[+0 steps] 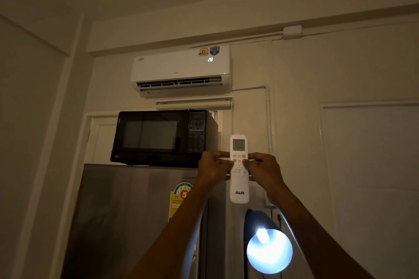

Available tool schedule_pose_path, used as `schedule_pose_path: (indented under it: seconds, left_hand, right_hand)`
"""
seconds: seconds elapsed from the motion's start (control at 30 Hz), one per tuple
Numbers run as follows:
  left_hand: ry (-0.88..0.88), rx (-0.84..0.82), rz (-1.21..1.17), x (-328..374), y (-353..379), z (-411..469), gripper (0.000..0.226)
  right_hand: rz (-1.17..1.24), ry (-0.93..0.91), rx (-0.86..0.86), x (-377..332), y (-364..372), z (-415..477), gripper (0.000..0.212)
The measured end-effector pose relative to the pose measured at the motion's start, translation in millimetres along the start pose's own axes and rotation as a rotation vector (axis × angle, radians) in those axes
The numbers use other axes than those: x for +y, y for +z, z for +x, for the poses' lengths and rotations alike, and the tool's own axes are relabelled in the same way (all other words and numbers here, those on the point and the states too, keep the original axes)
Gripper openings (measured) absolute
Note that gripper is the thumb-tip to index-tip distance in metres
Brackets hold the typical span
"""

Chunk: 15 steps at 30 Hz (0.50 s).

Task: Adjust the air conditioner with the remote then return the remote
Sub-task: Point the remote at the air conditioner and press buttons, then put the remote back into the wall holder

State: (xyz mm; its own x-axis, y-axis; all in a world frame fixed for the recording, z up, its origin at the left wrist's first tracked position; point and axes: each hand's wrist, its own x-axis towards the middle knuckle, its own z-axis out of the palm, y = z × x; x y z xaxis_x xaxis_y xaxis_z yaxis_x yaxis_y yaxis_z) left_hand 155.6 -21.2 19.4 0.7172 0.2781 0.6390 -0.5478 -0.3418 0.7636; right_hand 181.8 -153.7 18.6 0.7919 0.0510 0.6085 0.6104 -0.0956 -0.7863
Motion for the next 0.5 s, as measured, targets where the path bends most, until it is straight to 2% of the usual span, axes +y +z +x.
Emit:
schedule_pose_path:
  seconds: [0.5]
  left_hand:
    - [-0.082, -0.062, -0.052, -39, 116, 50, 0.034]
  right_hand:
    - [0.001, 0.047, 0.047, 79, -76, 71, 0.028]
